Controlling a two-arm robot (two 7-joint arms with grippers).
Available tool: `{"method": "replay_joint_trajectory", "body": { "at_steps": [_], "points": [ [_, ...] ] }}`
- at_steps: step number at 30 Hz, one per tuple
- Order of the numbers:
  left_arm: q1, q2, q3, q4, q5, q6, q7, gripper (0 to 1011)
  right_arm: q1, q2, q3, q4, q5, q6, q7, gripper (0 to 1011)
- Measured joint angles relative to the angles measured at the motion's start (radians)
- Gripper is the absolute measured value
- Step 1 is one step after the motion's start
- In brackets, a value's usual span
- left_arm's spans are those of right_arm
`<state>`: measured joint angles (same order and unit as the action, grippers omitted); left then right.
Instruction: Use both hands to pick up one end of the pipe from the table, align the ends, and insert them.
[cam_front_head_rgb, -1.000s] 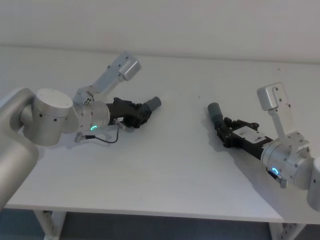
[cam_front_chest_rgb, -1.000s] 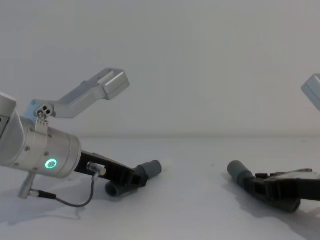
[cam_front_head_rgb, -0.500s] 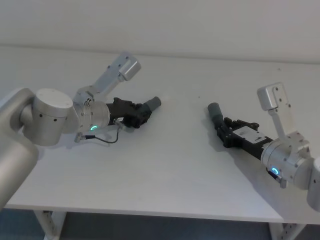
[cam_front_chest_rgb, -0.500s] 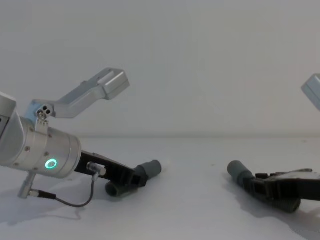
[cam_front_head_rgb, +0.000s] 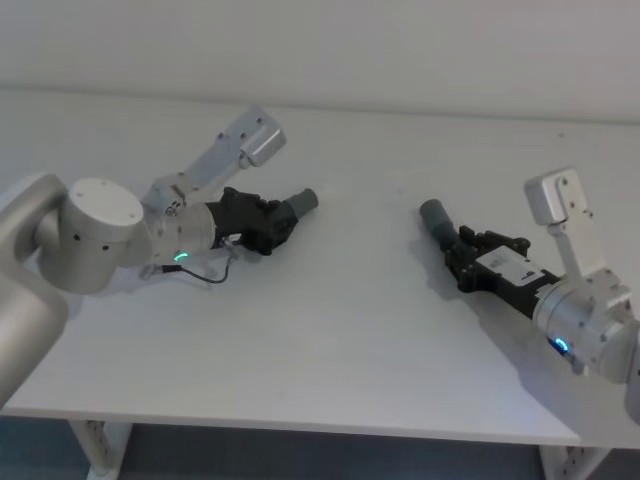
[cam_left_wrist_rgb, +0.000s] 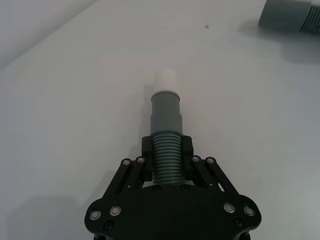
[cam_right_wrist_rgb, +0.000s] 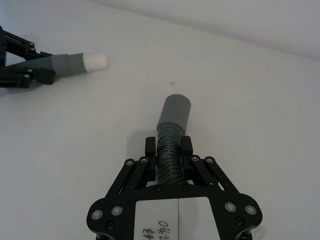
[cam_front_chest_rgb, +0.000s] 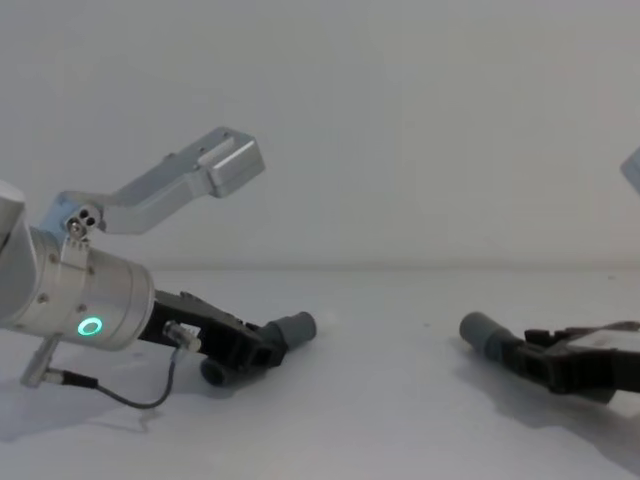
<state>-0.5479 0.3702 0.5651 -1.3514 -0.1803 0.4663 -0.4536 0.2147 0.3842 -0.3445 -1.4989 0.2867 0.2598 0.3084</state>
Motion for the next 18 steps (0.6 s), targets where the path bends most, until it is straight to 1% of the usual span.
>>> {"method": "replay_joint_trajectory", "body": {
  "at_steps": [2,3,4,6,9,10,13,14,15,18],
  "points": [
    [0.001,0.008,0.004,-0.009,0.010,-0.011,0.002,320,-0.003,0.005,0.001,-0.002,-0.007,-0.018,0.001,281],
    [0.001,0.010,0.005,-0.013,0.015,-0.017,0.002,320,-0.006,0.010,0.002,-0.005,-0.014,-0.035,0.002,281],
    [0.002,0.014,0.007,-0.019,0.019,-0.022,0.003,320,-0.006,0.010,0.002,-0.005,-0.014,-0.035,0.002,281],
    [0.004,0.028,0.014,-0.038,0.040,-0.049,0.004,320,-0.013,0.020,0.007,-0.011,-0.028,-0.076,0.005,281],
    [0.005,0.039,0.019,-0.055,0.056,-0.071,0.005,320,-0.019,0.030,0.011,-0.016,-0.037,-0.106,0.008,281],
    [0.006,0.052,0.025,-0.071,0.071,-0.091,0.006,320,-0.025,0.038,0.015,-0.022,-0.047,-0.140,0.012,281],
    [0.006,0.067,0.031,-0.092,0.092,-0.118,0.006,320,-0.034,0.052,0.022,-0.031,-0.058,-0.182,0.017,281],
    [0.006,0.074,0.035,-0.102,0.104,-0.135,0.006,320,-0.038,0.059,0.026,-0.036,-0.065,-0.207,0.021,281],
    [0.006,0.074,0.035,-0.102,0.104,-0.135,0.006,320,-0.038,0.059,0.026,-0.036,-0.065,-0.207,0.021,281],
    [0.007,0.095,0.043,-0.130,0.133,-0.175,0.006,320,-0.048,0.078,0.034,-0.048,-0.082,-0.265,0.029,281]
  ]
}}
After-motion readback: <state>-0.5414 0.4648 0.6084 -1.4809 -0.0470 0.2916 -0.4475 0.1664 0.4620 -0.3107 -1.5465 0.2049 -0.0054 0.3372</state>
